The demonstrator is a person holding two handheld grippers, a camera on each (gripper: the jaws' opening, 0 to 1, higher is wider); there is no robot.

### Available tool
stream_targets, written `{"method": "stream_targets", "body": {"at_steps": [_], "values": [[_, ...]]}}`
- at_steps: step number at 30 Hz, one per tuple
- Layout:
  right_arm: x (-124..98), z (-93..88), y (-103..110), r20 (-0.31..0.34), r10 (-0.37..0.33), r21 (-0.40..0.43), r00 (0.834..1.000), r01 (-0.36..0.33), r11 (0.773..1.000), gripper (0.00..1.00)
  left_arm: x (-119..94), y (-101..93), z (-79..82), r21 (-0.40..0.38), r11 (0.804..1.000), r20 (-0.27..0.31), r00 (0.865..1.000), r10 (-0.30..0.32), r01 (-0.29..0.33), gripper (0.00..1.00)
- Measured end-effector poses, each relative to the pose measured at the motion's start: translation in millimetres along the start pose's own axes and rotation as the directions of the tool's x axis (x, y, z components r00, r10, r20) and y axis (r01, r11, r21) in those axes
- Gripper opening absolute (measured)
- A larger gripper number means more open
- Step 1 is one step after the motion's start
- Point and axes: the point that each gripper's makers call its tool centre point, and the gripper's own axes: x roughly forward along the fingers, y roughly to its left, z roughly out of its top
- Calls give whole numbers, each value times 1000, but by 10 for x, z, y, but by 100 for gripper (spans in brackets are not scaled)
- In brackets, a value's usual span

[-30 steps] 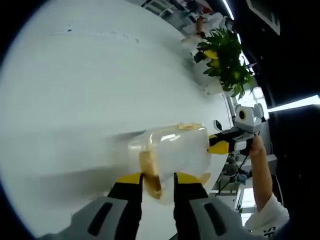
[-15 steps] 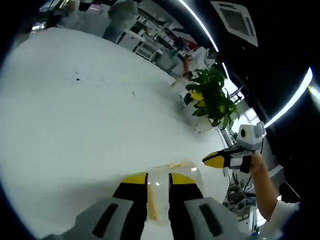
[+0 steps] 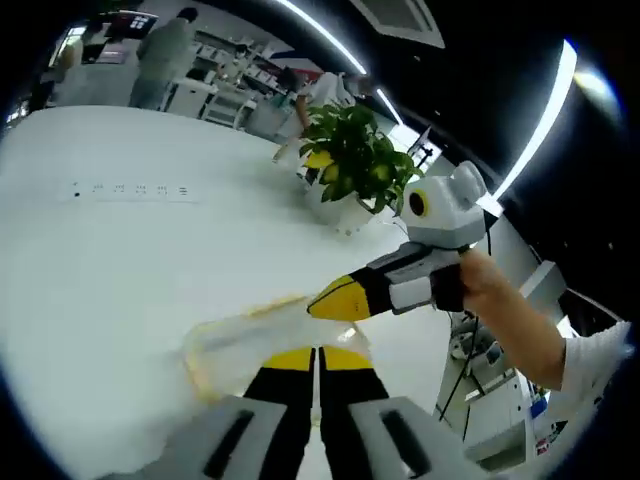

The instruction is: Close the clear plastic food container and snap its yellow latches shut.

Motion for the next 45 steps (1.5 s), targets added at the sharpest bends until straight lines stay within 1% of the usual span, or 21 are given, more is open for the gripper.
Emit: {"method": "stream_targets", "body": {"at_steps": [2,3,5,8,9,12,15,19,22,25,29,33,37,38,39,40,41,42,43,44,45], "values": [[52,-13,23,-5,9,3,1000,-9,1000,0,57,-7,-76,12,1000,-22,1000,-5,5,0],[72,-20,31,-9,13,4,1000,-13,1000,0,83,2,-99,9,1000,-23,1000,-5,5,0],[112,-31,46,-23,15,-2,1000,-16,1000,0,136,12,-166,-25,1000,-33,999,-11,10,0],[123,-7,19,-33,-8,-29,999,7,1000,0,165,-79,-247,-51,997,-46,998,-52,50,0],[120,22,-1,-30,-16,-31,999,15,999,0,160,-126,-294,-42,997,-61,996,-66,64,0],[124,110,-54,-11,-33,-24,999,32,999,0,151,-169,-371,-19,997,-80,994,-75,74,0],[130,202,-75,16,-31,0,999,31,1000,0,127,-221,-467,-26,994,-104,989,-104,102,0],[145,292,-117,28,-42,12,999,42,999,0,102,-218,-551,-10,995,-120,988,-101,100,0],[171,337,-189,33,-68,14,997,67,998,0,82,-222,-574,-21,993,-120,986,-115,113,0],[219,358,-228,31,-67,39,997,66,997,0,75,-207,-572,-24,993,-119,986,-115,113,0],[272,360,-329,21,-97,59,995,96,994,0,69,-197,-594,-17,994,-130,985,-113,112,0],[317,336,-388,3,-99,78,995,99,992,0,62,-185,-609,-8,994,-133,985,-112,112,0],[378,229,-420,-40,-120,69,992,122,990,0,60,-191,-618,-20,993,-129,985,-117,115,0],[388,204,-419,-43,-122,70,992,125,990,0,60,-192,-619,-23,993,-128,985,-117,115,0],[379,215,-411,-27,-116,84,993,118,989,0,67,-192,-625,-22,993,-127,985,-119,118,0],[377,210,-401,-28,-111,98,993,113,989,0,69,-192,-632,-19,993,-128,985,-120,118,0],[369,209,-402,-31,-109,112,994,111,987,0,69,-194,-637,-12,993,-129,985,-117,116,0],[354,235,-393,-22,-103,129,994,105,986,0,64,-193,-632,9,994,-129,985,-111,113,0],[324,305,-347,4,-81,144,997,80,986,0,62,-210,-571,74,989,-104,988,-116,124,0],[296,358,-321,19,-72,138,997,69,988,0,47,-265,-530,130,979,-87,986,-144,155,0],[249,441,-288,36,-65,100,997,62,993,0,33,-319,-479,177,968,-66,984,-168,178,0]]}}
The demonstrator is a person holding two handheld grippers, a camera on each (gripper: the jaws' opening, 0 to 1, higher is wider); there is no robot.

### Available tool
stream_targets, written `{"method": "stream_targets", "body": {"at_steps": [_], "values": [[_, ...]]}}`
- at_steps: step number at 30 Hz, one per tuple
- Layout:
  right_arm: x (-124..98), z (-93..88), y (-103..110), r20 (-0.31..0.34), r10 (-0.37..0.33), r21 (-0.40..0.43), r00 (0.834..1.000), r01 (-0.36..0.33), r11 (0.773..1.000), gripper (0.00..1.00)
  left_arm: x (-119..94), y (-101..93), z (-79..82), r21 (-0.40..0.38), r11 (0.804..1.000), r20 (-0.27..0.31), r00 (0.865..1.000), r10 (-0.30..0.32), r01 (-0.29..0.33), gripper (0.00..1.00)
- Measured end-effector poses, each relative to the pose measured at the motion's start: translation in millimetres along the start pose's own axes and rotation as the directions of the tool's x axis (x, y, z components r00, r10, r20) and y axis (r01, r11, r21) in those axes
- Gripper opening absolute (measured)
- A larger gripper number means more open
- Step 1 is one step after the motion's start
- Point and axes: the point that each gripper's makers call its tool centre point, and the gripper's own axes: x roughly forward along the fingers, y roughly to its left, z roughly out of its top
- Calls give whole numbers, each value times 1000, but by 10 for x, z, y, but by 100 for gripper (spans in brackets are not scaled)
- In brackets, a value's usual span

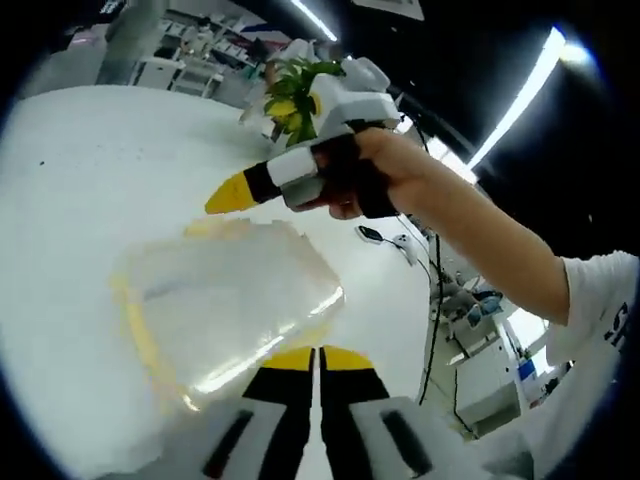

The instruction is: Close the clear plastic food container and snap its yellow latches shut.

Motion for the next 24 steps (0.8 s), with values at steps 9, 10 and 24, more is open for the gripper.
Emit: {"method": "stream_targets", "body": {"at_steps": [9,10,24], "values": [[-129,-67,294,-194,-12,-400,981,-68,914,15,4,-143,184,405,914,-30,999,12,1,25],[-133,-75,311,-203,-21,-435,979,-71,898,15,10,-121,169,425,905,-49,999,20,2,27],[-52,-341,169,-499,-210,-667,841,-217,712,34,75,-18,59,649,760,-185,974,130,22,39]]}}
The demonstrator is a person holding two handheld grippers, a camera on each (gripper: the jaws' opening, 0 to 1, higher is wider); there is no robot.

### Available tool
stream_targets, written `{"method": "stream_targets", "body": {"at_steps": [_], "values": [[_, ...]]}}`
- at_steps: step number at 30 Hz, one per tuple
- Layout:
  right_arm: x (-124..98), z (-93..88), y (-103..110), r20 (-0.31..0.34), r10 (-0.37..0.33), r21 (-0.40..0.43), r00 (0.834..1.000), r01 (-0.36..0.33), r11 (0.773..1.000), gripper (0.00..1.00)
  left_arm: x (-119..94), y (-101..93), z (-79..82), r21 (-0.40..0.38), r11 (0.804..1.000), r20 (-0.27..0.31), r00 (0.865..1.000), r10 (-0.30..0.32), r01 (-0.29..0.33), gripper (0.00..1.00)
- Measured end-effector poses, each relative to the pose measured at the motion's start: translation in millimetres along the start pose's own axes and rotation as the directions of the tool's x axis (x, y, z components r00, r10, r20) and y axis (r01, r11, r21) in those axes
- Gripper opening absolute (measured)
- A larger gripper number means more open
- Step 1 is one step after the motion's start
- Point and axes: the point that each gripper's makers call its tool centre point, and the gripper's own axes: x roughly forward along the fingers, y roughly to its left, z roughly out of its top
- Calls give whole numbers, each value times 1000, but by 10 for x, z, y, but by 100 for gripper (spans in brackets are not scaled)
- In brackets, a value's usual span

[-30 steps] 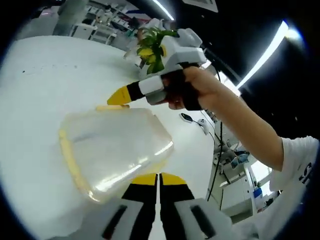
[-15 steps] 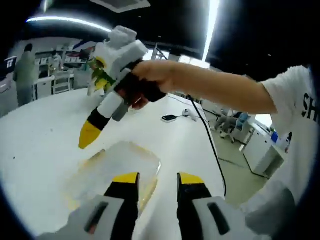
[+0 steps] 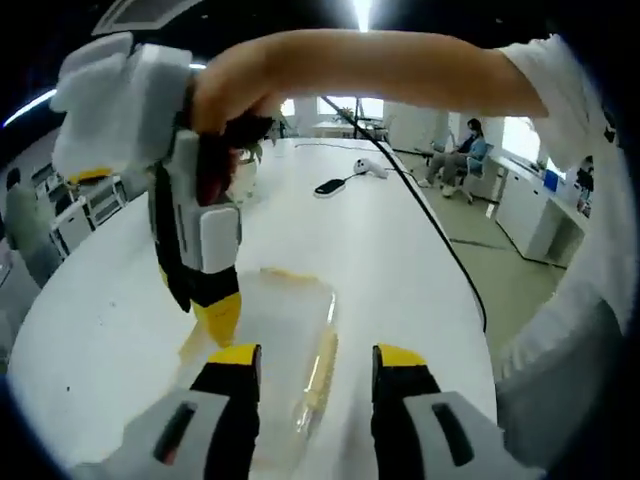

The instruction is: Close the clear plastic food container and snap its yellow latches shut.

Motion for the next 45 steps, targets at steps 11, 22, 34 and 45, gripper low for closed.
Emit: {"method": "stream_targets", "body": {"at_steps": [11,22,34,45], "values": [[77,-97,226,-160,50,-104,986,-67,992,36,86,-29,-158,19,1000,-34,999,9,-9,36],[114,-176,410,-279,105,-119,955,-143,982,36,127,-68,-178,126,991,-47,997,58,-52,29],[130,-159,467,-310,47,-208,950,-116,971,34,192,-169,-166,329,938,-64,988,142,-113,23],[145,-138,352,-275,60,-202,960,-118,972,34,211,-144,-151,365,922,-102,980,173,-125,19]]}}
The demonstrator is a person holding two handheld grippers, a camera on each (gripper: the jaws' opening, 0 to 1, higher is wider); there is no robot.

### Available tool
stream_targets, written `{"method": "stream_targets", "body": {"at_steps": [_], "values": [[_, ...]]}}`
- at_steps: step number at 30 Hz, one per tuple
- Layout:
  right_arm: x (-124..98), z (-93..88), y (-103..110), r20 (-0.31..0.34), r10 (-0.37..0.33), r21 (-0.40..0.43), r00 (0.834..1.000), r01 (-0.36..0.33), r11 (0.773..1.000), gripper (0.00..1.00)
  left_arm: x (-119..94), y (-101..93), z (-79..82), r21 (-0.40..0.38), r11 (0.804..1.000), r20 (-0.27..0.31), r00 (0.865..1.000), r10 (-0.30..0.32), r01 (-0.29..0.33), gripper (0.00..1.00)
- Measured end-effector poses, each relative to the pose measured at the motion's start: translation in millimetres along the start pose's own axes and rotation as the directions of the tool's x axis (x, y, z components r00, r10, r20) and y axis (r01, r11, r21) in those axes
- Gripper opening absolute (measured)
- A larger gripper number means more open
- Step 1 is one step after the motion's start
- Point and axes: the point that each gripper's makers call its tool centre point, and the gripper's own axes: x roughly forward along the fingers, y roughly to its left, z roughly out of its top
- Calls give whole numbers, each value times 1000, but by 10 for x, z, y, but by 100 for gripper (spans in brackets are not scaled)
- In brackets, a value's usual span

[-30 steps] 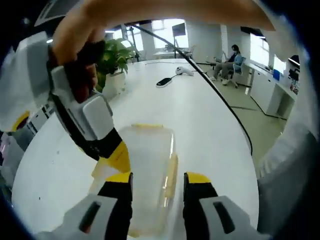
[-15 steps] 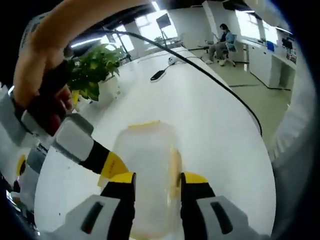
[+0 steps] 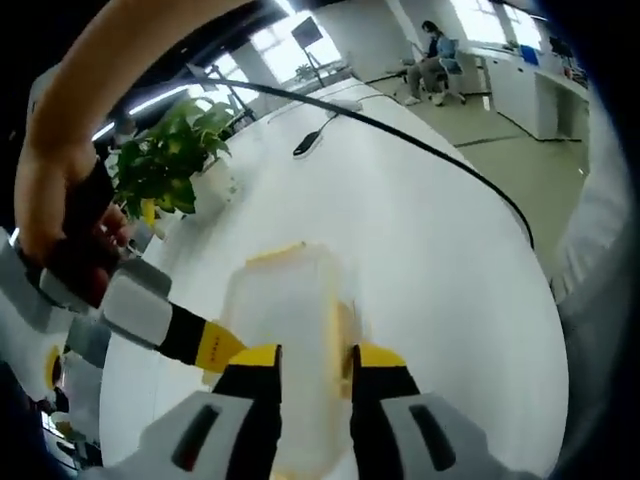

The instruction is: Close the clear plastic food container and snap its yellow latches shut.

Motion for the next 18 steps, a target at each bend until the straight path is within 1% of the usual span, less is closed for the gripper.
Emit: {"method": "stream_targets", "body": {"at_steps": [4,6,7,9,10,11,12,13,15,17,18], "values": [[7,14,14,8,1,5,1000,-1,1000,33,-1,6,-5,2,1000,-1,1000,-4,4,18],[6,13,9,9,2,8,1000,-3,1000,33,9,-1,-11,15,1000,-5,1000,15,-15,16],[7,5,-4,6,1,11,1000,-2,1000,33,-53,14,-86,-5,1000,-32,999,19,-19,16],[12,9,-8,10,2,7,1000,-2,1000,33,-44,48,-88,-2,1000,-9,1000,10,-10,16],[22,13,3,8,2,7,1000,-2,1000,33,-40,62,-90,-14,1000,12,1000,0,1,17],[24,15,11,6,1,5,1000,-2,1000,33,-14,30,-68,-36,999,23,1000,2,-1,17],[26,16,14,4,3,1,1000,-3,1000,33,-4,3,-51,2,1000,28,1000,9,-9,17],[23,14,14,5,6,2,1000,-6,1000,33,1,0,-44,-2,1000,23,1000,11,-11,17],[32,12,9,18,34,5,999,-34,999,34,10,8,-24,16,1000,13,1000,12,-12,17],[43,15,9,17,75,-9,997,-75,997,33,4,15,-17,34,999,22,1000,15,-16,17],[48,16,7,18,89,-17,996,-89,996,33,1,20,-19,31,999,29,999,19,-19,17]]}}
